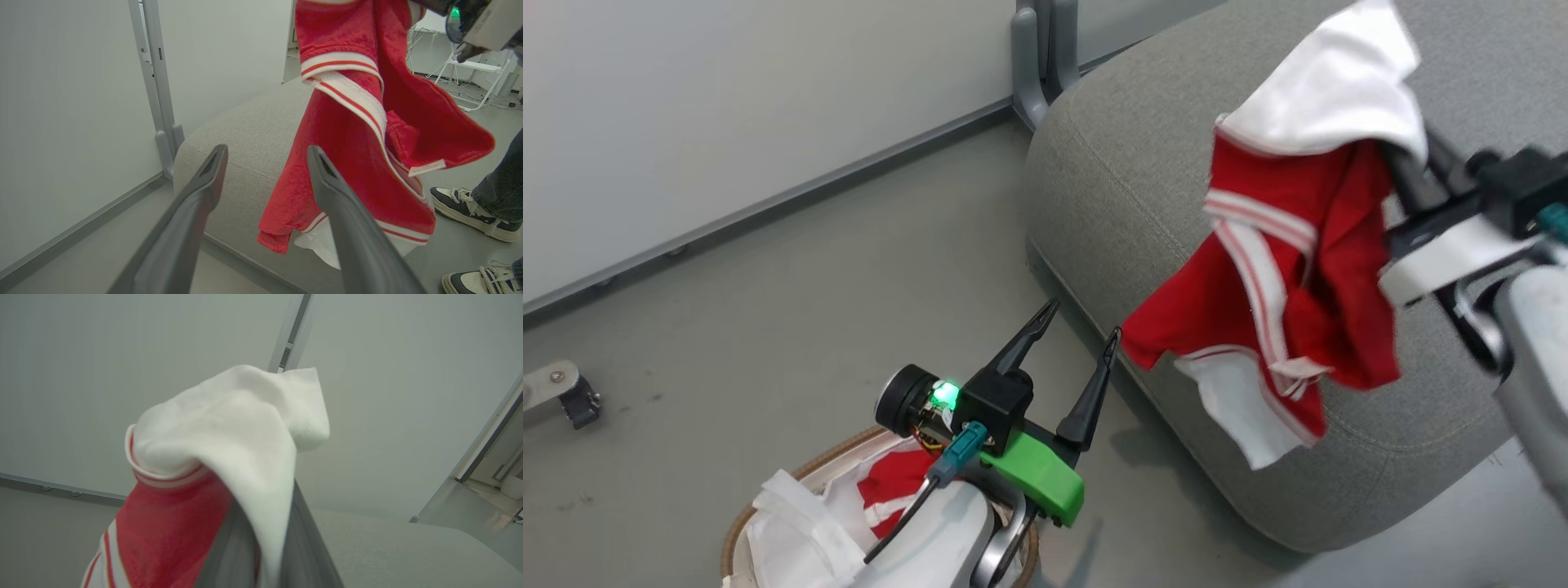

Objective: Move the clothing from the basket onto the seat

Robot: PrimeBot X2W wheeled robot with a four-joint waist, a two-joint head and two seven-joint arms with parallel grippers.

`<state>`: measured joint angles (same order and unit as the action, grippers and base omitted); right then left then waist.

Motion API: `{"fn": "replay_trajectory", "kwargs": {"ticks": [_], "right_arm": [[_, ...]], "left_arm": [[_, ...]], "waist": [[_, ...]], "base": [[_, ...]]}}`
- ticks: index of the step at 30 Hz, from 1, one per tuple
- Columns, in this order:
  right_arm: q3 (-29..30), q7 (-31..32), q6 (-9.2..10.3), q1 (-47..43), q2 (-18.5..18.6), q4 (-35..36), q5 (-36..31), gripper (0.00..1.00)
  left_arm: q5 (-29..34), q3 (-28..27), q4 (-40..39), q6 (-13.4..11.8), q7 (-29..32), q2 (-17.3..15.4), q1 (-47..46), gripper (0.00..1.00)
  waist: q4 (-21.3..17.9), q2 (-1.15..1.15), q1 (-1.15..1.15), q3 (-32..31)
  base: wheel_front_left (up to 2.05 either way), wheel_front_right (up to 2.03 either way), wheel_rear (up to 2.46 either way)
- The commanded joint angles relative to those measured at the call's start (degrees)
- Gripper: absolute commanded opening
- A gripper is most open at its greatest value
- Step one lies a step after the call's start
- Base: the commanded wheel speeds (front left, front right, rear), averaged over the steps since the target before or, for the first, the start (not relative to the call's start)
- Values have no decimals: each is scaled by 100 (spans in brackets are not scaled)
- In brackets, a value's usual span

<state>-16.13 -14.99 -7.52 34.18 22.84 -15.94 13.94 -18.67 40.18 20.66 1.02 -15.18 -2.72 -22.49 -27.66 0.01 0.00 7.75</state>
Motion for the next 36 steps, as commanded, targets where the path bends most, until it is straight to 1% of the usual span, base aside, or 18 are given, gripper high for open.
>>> {"fn": "replay_trajectory", "kwargs": {"ticks": [1, 4, 6, 11, 15, 19, 21, 26, 31, 32, 33, 34, 36], "right_arm": [[62, -19, 6, 393, 162, -96, -58, 0], [154, 24, 6, 1193, 604, -399, -124, 0], [255, 59, 6, 1653, 793, -612, -92, 0], [566, 142, 7, 2599, 1234, -1277, -190, 0], [815, 195, 7, 3171, 1461, -1930, -371, 0], [1134, 226, 7, 3406, 1467, -2524, -577, 0], [1419, 239, 7, 3437, 1436, -2868, -751, 0], [2134, 259, 7, 3152, 1156, -3615, -1105, 0], [2978, 193, 7, 2642, 930, -4326, -1488, 0], [3108, 158, 7, 2533, 879, -4410, -1544, 22], [3248, 127, 7, 2417, 822, -4490, -1605, 87], [3379, 100, 7, 2333, 792, -4528, -1635, 100], [3600, 39, 7, 2128, 706, -4537, -1736, 100]], "left_arm": [[65, -49, 51, 23, 5, -42, -145, 100], [185, -100, 114, 76, 4, -72, -312, 100], [262, -122, 139, 120, 5, -106, -412, 100], [396, -182, 137, 201, 5, -163, -644, 100], [487, -208, 124, 249, 4, -216, -814, 100], [566, -222, 133, 292, 4, -259, -966, 100], [590, -238, 141, 305, 5, -273, -1035, 100], [596, -350, 141, 304, 4, -313, -1098, 100], [593, -482, 184, 299, 4, -316, -1062, 100], [591, -504, 198, 302, 5, -313, -1049, 100], [591, -542, 208, 301, 4, -309, -1028, 100], [592, -574, 215, 297, 4, -306, -1008, 100], [594, -632, 237, 289, 4, -296, -964, 100]], "waist": [[280, -1, 0, 690], [458, -1, 0, 1050], [575, -1, 0, 1272], [831, -1, 0, 1798], [1019, -1, 0, 2227], [1169, -1, 0, 2578], [1264, -1, 0, 2753], [1448, -1, 0, 2988], [1547, -1, 0, 3021], [1561, -1, 0, 2997], [1568, -1, 0, 2960], [1568, -1, 0, 2924], [1563, -1, 0, 2832]], "base": [[0, 0, 0], [0, 0, 0], [0, 0, 0], [0, 0, 0], [0, 0, 0], [0, 0, 0], [0, 0, 0], [0, 0, 0], [0, 0, 0], [0, 0, 0], [0, 0, 0], [0, 0, 0], [0, 0, 0]]}}
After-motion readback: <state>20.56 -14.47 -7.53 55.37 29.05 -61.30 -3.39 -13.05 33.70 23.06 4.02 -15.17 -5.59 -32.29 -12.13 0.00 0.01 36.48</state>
